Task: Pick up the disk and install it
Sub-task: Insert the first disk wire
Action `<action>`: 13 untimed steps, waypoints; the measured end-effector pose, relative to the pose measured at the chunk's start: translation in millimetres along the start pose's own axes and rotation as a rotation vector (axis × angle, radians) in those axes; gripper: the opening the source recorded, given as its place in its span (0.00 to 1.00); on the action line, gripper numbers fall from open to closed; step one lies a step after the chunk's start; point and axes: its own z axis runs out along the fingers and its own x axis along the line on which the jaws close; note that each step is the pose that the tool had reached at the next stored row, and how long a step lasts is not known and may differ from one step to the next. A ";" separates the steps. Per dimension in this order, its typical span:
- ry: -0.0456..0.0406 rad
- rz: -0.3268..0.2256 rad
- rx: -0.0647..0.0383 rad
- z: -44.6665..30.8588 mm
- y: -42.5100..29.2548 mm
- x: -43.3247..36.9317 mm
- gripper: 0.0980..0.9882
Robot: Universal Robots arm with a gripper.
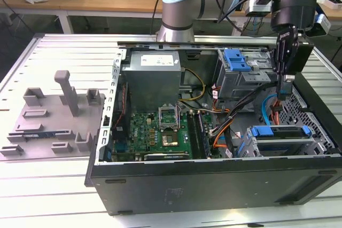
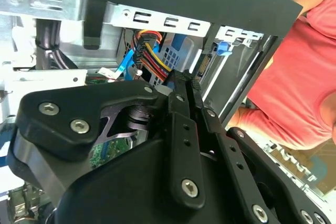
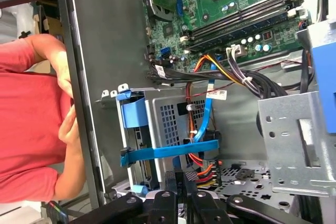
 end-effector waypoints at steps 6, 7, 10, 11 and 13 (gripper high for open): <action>-0.0522 -0.002 -0.009 2.1 -2.5 13.1 0.08; -0.0666 -0.003 -0.011 1.4 -3.0 16.1 0.08; -0.0959 -0.004 -0.016 0.6 -3.8 22.1 0.08; -0.1187 -0.005 -0.020 0.8 -4.0 25.1 0.08; -0.1721 -0.009 -0.030 1.3 -4.5 29.2 0.08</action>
